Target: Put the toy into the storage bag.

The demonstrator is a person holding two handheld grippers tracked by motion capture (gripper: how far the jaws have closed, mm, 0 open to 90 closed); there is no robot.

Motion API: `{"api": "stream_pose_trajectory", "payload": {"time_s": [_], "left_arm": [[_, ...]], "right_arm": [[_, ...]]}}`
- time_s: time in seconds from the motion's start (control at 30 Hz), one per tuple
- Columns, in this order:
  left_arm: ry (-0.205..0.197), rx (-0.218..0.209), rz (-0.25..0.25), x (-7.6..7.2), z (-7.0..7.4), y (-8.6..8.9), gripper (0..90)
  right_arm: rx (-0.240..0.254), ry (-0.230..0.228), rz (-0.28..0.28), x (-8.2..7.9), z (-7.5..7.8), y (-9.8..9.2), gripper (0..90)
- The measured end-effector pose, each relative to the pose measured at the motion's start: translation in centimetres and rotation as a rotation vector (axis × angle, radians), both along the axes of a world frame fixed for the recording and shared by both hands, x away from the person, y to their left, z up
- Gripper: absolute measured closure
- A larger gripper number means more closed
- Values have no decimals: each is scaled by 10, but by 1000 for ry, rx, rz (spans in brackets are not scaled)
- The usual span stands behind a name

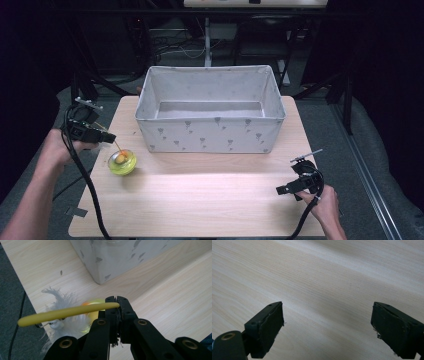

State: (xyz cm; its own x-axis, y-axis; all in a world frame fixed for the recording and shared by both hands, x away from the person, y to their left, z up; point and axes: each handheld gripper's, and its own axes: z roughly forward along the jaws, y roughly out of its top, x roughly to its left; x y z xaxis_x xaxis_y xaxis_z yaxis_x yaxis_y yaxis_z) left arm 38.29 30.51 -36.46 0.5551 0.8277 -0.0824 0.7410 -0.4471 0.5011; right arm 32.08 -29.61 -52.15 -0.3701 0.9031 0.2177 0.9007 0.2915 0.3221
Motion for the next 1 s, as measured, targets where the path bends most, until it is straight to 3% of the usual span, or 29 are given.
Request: {"api": "stream_pose_trajectory", "payload": {"time_s": [0.27, 0.93, 1.0], "left_arm": [[7, 27, 29, 10, 8, 10, 879], [2, 17, 72, 40, 32, 18, 879], [-13, 20, 79, 42, 35, 18, 879]], "right_arm": [[3, -5, -8, 0, 1, -1, 108], [2, 0, 0, 0, 1, -1, 108], [2, 0, 2, 0, 1, -1, 108]]}}
